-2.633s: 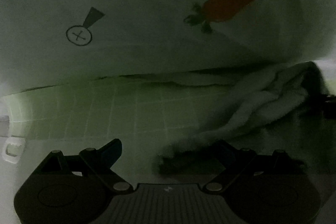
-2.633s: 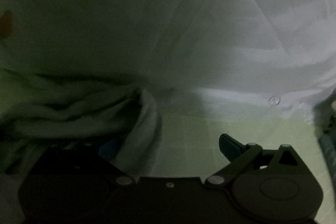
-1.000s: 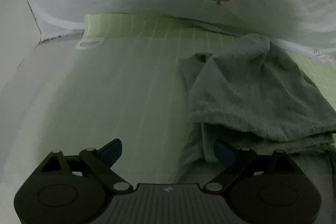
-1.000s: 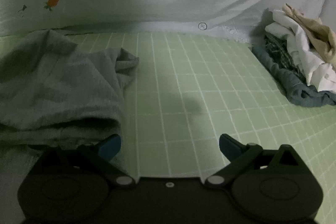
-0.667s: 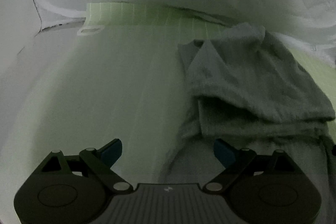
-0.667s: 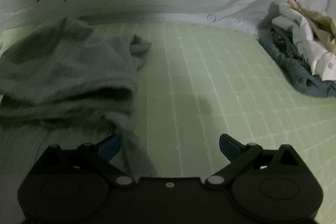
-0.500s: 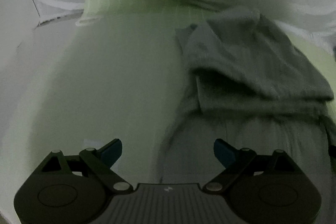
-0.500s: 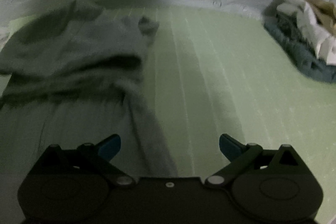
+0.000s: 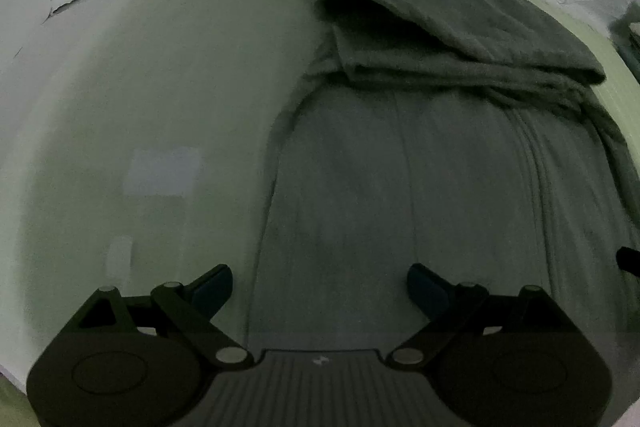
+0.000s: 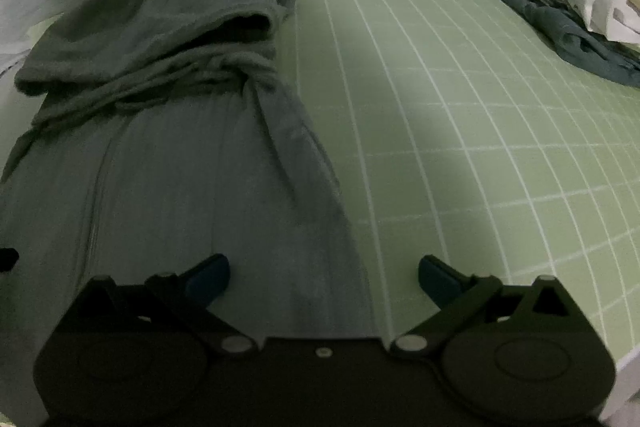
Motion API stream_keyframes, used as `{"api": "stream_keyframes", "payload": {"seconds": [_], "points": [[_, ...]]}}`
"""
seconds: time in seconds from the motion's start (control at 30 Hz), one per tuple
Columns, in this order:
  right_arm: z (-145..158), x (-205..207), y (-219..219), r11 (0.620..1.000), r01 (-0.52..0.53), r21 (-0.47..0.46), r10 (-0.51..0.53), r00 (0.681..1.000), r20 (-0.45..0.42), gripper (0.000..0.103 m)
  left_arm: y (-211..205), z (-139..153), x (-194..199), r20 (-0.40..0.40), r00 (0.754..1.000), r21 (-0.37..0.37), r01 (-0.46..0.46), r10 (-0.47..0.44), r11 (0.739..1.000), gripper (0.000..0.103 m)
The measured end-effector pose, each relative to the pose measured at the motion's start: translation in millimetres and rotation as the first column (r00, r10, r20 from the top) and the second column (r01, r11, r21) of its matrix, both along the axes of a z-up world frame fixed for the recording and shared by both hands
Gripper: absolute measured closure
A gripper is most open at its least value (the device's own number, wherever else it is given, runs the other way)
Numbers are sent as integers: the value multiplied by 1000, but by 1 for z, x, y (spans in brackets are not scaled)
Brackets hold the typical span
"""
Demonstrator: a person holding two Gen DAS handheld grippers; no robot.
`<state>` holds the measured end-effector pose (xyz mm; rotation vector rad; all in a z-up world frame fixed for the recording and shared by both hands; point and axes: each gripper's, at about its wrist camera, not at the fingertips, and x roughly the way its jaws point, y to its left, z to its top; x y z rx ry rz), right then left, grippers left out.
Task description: Fold clothes
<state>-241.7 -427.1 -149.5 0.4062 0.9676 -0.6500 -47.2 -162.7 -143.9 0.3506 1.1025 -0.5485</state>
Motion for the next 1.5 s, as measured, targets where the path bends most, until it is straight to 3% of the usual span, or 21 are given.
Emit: {"api": "stream_keyframes", "payload": {"seconds": [0.3, 0.53, 0.63, 0.73, 0.83, 0.93, 1.0, 1.03, 1.07, 1.17, 1.4, 1.5], "points": [[0, -16, 16, 1000, 13, 8, -13, 1000, -8, 0, 24, -3, -15, -13, 998, -2, 55, -55, 998, 4], [0, -30, 27, 1000, 20, 14, -20, 1000, -1, 0, 30, -4, -20, -34, 999, -9, 41, -41, 999, 3], [1, -34, 30, 999, 29, 19, -30, 1000, 6, 1, 31, -3, -24, -35, 997, -20, 61, -62, 998, 8], [2, -35, 32, 999, 23, 29, -23, 1000, 12, 4, 33, 1, -28, -13, 995, -33, 99, -100, 995, 20], [6, -33, 33, 999, -14, 31, 14, 1000, 20, 18, 28, 4, -33, -3, 989, -31, 151, -151, 988, 34], [11, -31, 40, 998, -59, 17, 59, 997, 41, 40, 24, 7, -36, -10, 981, -40, 192, -193, 981, 51], [13, -28, 44, 995, -99, 24, 97, 993, 62, 70, 23, 9, -37, -31, 978, -69, 205, -208, 976, 69], [15, -26, 45, 993, -115, 36, 113, 991, 72, 78, 21, 10, -37, -54, 976, -88, 204, -209, 975, 82], [16, -24, 46, 992, -122, 39, 119, 990, 75, 82, 20, 10, -36, -77, 976, -99, 194, -201, 976, 83], [21, -21, 46, 991, -128, 41, 124, 988, 94, 86, 16, 16, -36, -89, 975, -97, 194, -202, 976, 85], [54, -20, 27, 996, -85, 30, 77, 978, 195, 86, 12, 41, -19, -132, 981, -206, 113, -142, 972, 85], [69, -10, 17, 997, -72, 13, 67, 969, 238, 87, -1, 55, -11, -113, 984, -243, 108, -139, 964, 85]]}}
